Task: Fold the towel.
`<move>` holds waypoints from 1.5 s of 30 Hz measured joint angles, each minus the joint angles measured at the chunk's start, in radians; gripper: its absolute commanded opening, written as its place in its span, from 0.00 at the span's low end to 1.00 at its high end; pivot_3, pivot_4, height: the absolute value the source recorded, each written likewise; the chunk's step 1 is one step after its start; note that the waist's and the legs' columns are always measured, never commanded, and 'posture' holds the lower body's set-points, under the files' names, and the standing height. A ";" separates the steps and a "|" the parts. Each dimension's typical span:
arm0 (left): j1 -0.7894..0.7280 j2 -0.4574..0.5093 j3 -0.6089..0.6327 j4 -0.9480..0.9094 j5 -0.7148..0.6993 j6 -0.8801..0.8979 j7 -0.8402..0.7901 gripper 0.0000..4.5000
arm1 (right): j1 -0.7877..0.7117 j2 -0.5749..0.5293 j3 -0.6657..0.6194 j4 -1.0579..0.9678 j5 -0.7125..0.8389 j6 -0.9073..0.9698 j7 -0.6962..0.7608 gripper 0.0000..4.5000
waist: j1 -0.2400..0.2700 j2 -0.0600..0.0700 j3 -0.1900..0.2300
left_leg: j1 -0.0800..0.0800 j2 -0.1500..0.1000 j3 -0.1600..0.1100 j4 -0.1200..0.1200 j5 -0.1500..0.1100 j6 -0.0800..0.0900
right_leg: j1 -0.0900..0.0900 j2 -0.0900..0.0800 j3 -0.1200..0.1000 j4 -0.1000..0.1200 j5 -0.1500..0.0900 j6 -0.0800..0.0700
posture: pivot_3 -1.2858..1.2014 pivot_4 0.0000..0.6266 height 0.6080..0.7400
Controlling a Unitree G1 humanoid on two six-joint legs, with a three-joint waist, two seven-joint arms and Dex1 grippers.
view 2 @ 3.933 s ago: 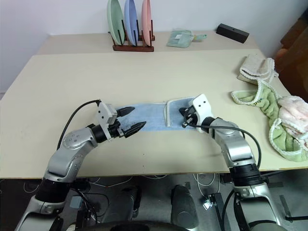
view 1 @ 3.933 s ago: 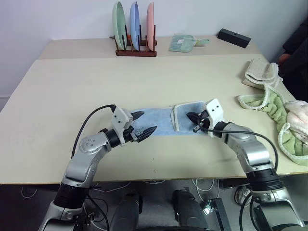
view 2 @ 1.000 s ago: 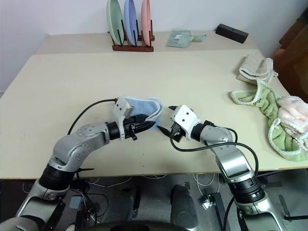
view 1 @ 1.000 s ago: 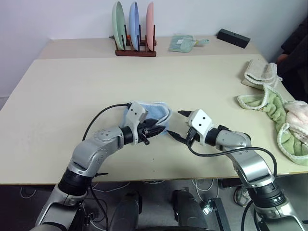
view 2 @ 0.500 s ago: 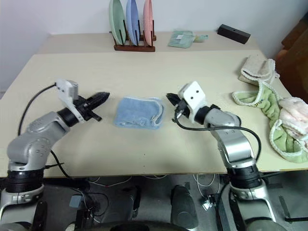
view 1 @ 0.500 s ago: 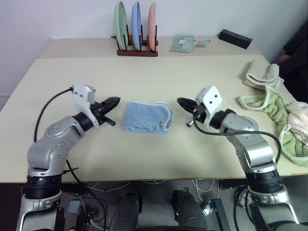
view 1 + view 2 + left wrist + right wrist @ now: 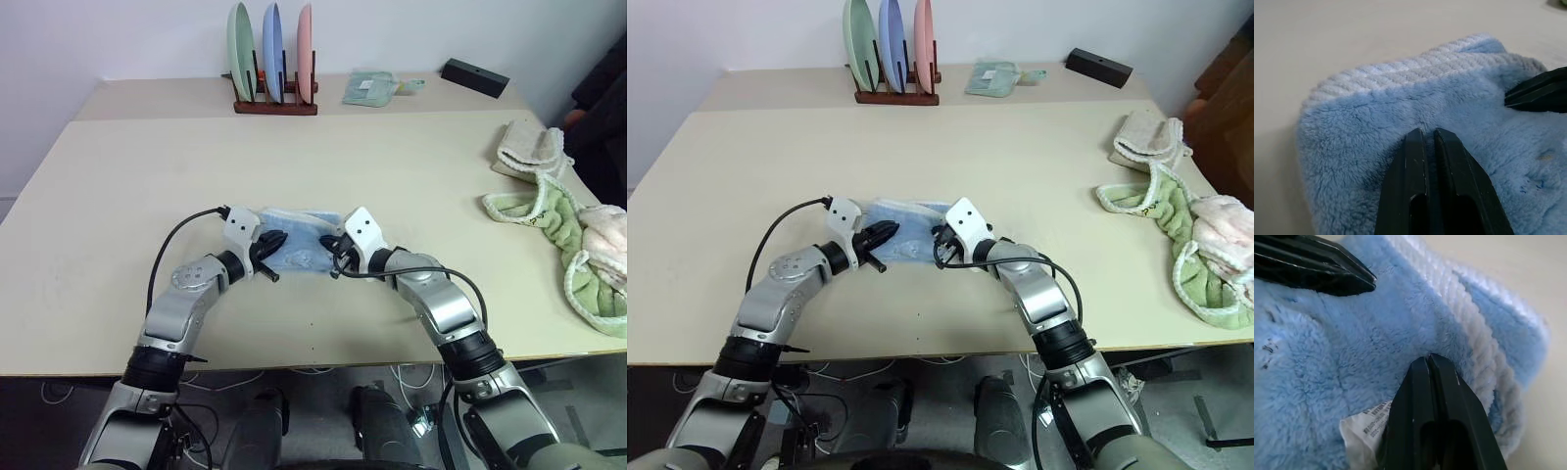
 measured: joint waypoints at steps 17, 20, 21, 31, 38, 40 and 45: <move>0.113 0.068 0.168 -0.159 -0.060 -0.060 -0.084 0.06 | 0.068 0.022 -0.289 -0.261 0.320 0.340 -0.022 0.99 | 0.000 0.000 0.000 | 0.000 0.000 0.000 -0.001 0.000 0.000 | 0.000 0.000 0.000 0.000 0.000 0.000 | 0.52 0.24 1.00; 0.179 0.115 0.179 -0.218 -0.086 -0.061 -0.145 0.06 | 0.087 0.041 -0.368 -0.270 0.380 0.486 -0.096 0.99 | 0.000 0.000 0.000 | 0.000 0.001 0.000 -0.001 0.000 0.000 | 0.000 0.000 0.000 0.000 0.000 0.000 | 0.52 0.24 1.00; 0.196 0.128 0.180 -0.244 -0.102 -0.060 -0.168 0.06 | 0.090 0.051 -0.376 -0.270 0.393 0.522 -0.116 0.99 | 0.000 0.000 0.000 | -0.001 0.001 0.000 -0.001 0.000 0.000 | -0.001 0.000 0.000 0.000 0.000 0.000 | 0.52 0.24 1.00; 0.238 0.177 0.166 -0.352 -0.162 -0.026 -0.243 0.06 | 0.032 0.168 -0.368 -0.189 0.446 0.611 -0.183 0.99 | -0.003 0.001 0.000 | 0.000 0.001 0.000 -0.001 0.000 0.000 | -0.001 0.001 0.000 0.001 0.000 0.000 | 0.52 0.24 1.00; 0.269 0.177 0.157 -0.391 -0.162 -0.011 -0.234 0.06 | -0.010 0.225 -0.340 -0.095 0.449 0.589 -0.189 0.36 | -0.003 0.001 0.000 | 0.000 0.001 0.000 -0.001 0.000 0.000 | -0.001 0.001 0.000 0.001 0.000 0.000 | 0.52 0.24 1.00; 0.273 0.177 0.157 -0.391 -0.162 -0.009 -0.230 0.06 | -0.010 0.227 -0.346 -0.094 0.453 0.585 -0.191 0.12 | -0.001 0.001 0.000 | 0.000 0.001 0.000 -0.001 0.000 0.000 | -0.001 0.001 0.000 0.000 0.000 0.000 | 0.52 0.24 1.00; 0.273 0.172 0.153 -0.392 -0.161 -0.009 -0.219 0.06 | -0.016 0.234 -0.394 -0.102 0.481 0.558 -0.207 0.00 | -0.002 0.001 0.000 | 0.000 0.001 0.000 -0.001 0.000 0.000 | -0.001 0.001 0.000 0.000 0.000 0.000 | 0.52 0.24 1.00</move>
